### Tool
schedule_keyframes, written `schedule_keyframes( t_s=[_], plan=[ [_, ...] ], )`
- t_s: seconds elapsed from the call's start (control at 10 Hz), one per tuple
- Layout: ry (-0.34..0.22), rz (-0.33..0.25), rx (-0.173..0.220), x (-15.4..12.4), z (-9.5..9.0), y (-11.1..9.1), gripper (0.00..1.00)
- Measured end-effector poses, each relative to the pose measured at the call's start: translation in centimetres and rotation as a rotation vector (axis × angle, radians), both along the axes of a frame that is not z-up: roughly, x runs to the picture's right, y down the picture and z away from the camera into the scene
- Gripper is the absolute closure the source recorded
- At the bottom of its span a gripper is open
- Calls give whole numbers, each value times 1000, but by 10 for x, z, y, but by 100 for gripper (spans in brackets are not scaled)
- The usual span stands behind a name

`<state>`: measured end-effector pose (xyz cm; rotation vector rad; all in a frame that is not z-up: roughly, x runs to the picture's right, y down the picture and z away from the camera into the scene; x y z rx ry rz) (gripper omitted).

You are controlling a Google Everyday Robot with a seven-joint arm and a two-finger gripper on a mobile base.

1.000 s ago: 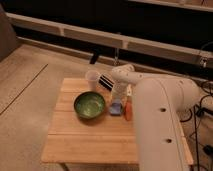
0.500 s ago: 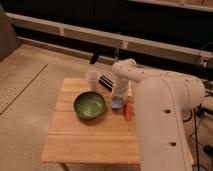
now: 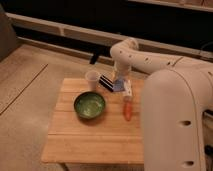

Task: Place the white sponge in the ceramic cup

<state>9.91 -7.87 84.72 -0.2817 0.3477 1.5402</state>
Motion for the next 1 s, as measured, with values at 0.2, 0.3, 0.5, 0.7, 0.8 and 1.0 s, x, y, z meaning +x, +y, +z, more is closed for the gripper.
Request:
schedule_keyframes(
  t_s=[0.2,0.3,0.5,0.7,0.8,1.0],
  plan=[
    [-32,-41,80,-12,-10,-43,100],
    [-61,-49,105,-25,-10,-58,100],
    [-72,-50,115,-30,-11,-64,100],
    [-70,-48,114,-27,-11,-63,100],
    [-72,-50,115,-29,-11,-64,100],
    [-61,-85,141,-28,-8,-76,100]
  ],
)
